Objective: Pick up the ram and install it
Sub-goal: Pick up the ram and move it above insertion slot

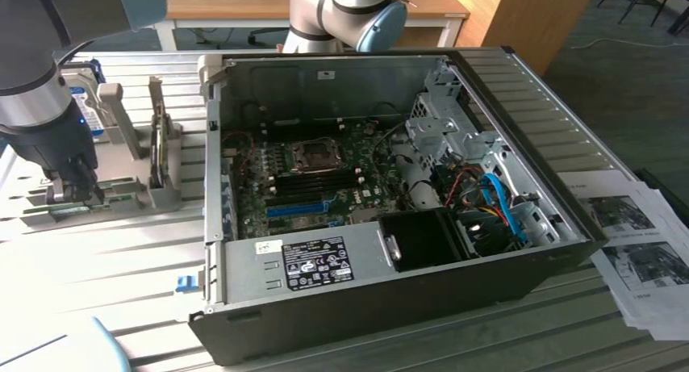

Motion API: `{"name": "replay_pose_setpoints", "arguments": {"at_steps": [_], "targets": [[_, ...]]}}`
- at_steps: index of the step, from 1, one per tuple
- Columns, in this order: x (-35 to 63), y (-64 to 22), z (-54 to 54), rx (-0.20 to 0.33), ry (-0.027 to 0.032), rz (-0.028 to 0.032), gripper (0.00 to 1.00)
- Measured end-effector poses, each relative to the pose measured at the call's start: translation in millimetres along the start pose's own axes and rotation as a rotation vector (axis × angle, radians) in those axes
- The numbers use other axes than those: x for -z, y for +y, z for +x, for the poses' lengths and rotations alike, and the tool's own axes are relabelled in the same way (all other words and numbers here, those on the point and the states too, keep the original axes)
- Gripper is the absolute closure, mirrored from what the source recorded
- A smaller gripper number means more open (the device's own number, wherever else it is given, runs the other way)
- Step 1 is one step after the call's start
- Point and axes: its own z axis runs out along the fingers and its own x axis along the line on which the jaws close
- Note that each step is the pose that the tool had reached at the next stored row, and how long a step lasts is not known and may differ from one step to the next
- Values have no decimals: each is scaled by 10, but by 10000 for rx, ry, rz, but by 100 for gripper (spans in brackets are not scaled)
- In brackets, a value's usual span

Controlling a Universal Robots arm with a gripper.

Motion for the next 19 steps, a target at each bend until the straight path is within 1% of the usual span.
{"name": "replay_pose_setpoints", "arguments": {"at_steps": [15, 19], "targets": [[1, 0, 0, 0, -1, 1, 89], [31, 1, -1, 0, 0, 0, 89]]}}
